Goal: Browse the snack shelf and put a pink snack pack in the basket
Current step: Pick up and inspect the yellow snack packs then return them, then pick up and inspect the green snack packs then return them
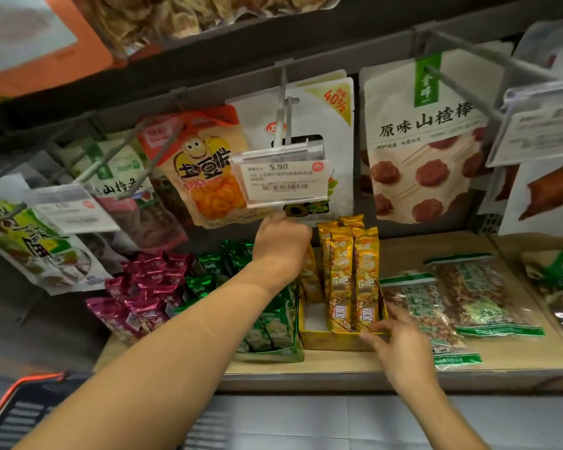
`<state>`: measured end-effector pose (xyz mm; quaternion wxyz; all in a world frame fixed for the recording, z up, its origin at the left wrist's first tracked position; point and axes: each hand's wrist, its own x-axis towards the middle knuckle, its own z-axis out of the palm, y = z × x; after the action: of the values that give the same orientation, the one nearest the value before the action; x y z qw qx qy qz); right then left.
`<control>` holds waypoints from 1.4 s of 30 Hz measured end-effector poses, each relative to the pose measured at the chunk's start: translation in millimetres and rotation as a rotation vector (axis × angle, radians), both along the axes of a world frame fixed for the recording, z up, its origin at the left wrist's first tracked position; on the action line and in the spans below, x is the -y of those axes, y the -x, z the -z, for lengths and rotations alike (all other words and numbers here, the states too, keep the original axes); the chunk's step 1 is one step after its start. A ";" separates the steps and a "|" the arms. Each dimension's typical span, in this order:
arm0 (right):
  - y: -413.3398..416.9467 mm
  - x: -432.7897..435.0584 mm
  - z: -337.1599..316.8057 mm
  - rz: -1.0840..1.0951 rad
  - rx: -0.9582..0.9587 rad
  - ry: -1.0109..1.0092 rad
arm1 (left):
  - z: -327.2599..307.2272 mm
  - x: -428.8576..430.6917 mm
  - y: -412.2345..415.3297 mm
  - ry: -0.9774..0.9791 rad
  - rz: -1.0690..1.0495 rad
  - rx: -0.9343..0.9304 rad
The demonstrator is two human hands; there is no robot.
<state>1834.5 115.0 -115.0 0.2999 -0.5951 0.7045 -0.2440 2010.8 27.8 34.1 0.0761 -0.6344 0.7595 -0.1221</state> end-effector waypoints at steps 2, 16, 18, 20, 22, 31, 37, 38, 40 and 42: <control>1.1 -2.5 -0.7 0.008 0.014 0.013 | 1.9 6.3 4.1 0.008 -0.047 -0.054; -52.9 -21.8 -52.1 -0.152 0.277 0.338 | -35.1 -98.5 -82.3 -0.027 0.130 -0.314; -75.3 -25.7 -60.2 -0.281 0.312 0.295 | -25.5 -111.7 -90.4 -0.092 0.130 -0.290; -94.2 -28.4 -62.4 -0.363 0.283 0.242 | -13.7 -119.6 -93.3 -0.125 0.124 -0.300; -104.0 -28.1 -62.3 -0.368 0.261 0.210 | -3.1 -121.3 -94.3 -0.123 0.120 -0.299; -107.1 -17.1 -71.0 -0.311 0.205 0.271 | 7.0 -106.9 -93.9 -0.091 0.073 -0.283; -86.9 -15.9 -113.2 -0.367 0.379 0.314 | 11.0 -103.5 -95.4 -0.125 0.098 -0.240; -83.5 -15.8 -125.5 -0.372 0.424 0.350 | 10.3 -103.4 -96.0 -0.139 0.091 -0.244; -77.6 -18.2 -152.0 -0.410 0.477 0.406 | 6.2 -104.0 -95.3 -0.186 0.080 -0.267; -72.6 -23.1 -177.5 -0.477 0.506 0.411 | -4.5 -107.1 -91.9 -0.249 0.058 -0.319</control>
<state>1907.1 138.1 62.5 0.3867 -0.7106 0.3874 -0.4421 2102.7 134.9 38.6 0.0290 -0.6093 0.7891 0.0728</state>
